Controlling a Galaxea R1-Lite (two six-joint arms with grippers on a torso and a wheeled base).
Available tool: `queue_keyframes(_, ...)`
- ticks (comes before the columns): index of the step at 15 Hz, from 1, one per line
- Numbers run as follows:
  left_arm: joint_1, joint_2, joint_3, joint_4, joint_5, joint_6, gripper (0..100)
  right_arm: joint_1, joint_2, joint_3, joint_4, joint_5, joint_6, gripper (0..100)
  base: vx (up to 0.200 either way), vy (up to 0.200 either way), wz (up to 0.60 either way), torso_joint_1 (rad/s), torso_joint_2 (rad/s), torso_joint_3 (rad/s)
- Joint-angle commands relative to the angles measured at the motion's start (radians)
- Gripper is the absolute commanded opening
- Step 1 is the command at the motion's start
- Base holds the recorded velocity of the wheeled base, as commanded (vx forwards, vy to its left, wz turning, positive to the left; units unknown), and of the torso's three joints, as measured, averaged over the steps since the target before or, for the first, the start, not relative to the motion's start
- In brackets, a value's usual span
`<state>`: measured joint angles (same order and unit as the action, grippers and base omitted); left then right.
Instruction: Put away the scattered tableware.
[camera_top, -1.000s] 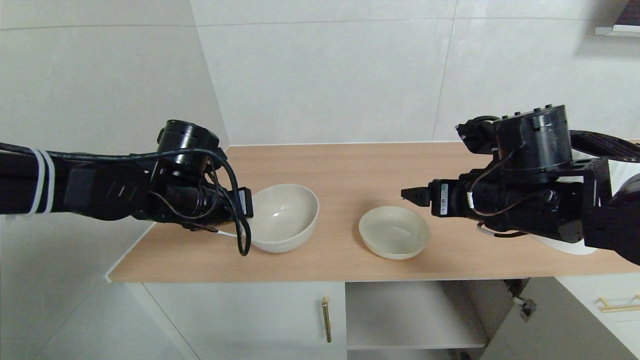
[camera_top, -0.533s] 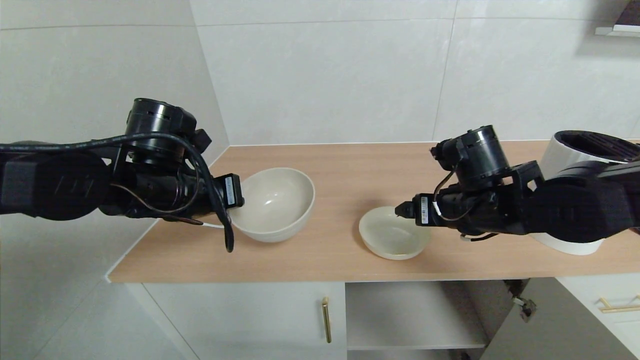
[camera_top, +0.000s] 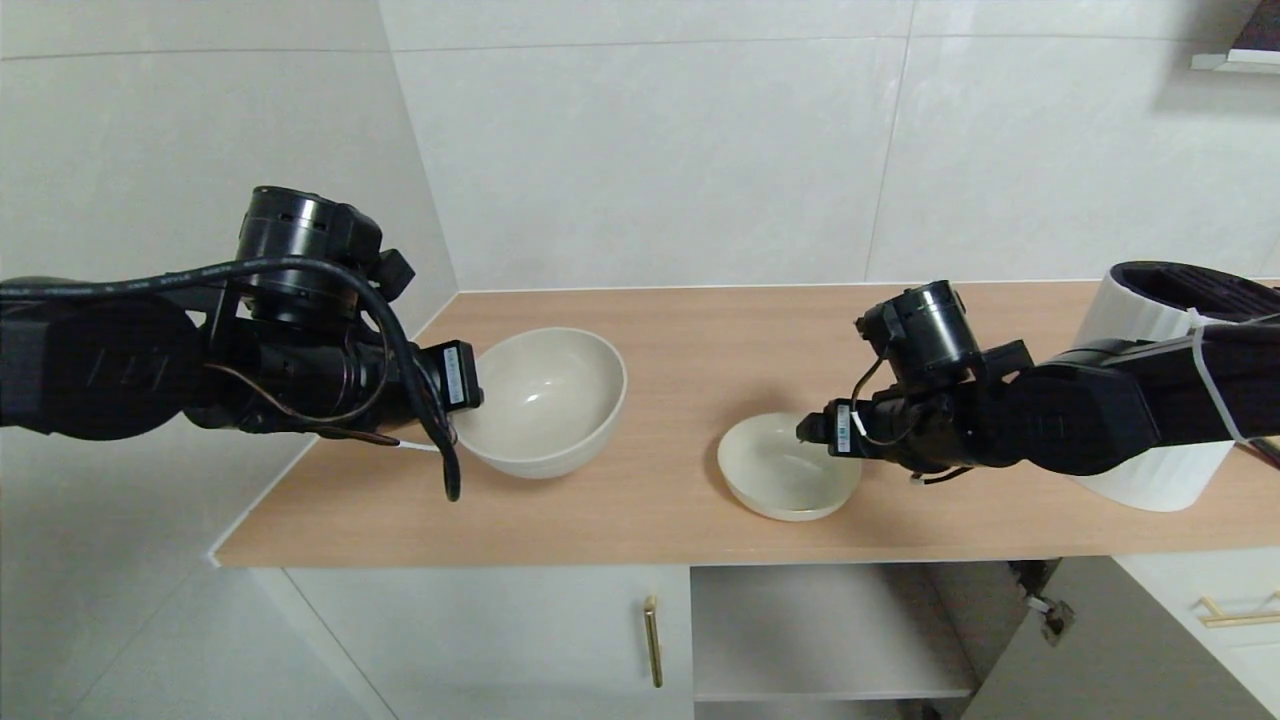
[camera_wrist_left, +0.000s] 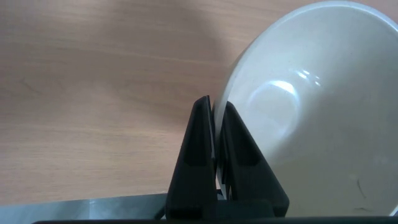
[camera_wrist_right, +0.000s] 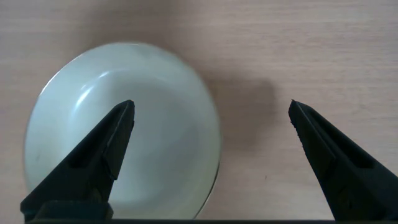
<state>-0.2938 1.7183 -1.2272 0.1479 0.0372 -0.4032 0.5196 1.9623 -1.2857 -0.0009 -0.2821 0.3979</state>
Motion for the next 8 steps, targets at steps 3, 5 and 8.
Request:
queue_keyframes(3, -0.001, -0.003, -0.001, -0.002, 0.001, -0.002, 0, -0.006, 0.032, -0.004, -0.008, 0.003, 0.004, 100, 0.0, 0.0, 0.0, 0.0, 0.0, 0.0)
queue_keyframes(5, 0.001, -0.003, -0.001, -0.008, 0.001, -0.002, 0, -0.006, 0.044, -0.003, -0.033, 0.003, 0.009, 100, 0.0, 0.0, 0.0, 0.0, 0.0, 0.0)
queue_keyframes(8, 0.001, -0.003, -0.001, -0.008, 0.001, 0.0, 0, -0.004, 0.055, -0.004, -0.034, 0.003, 0.013, 0, 0.0, 0.0, 0.0, 0.0, 0.0, 0.0)
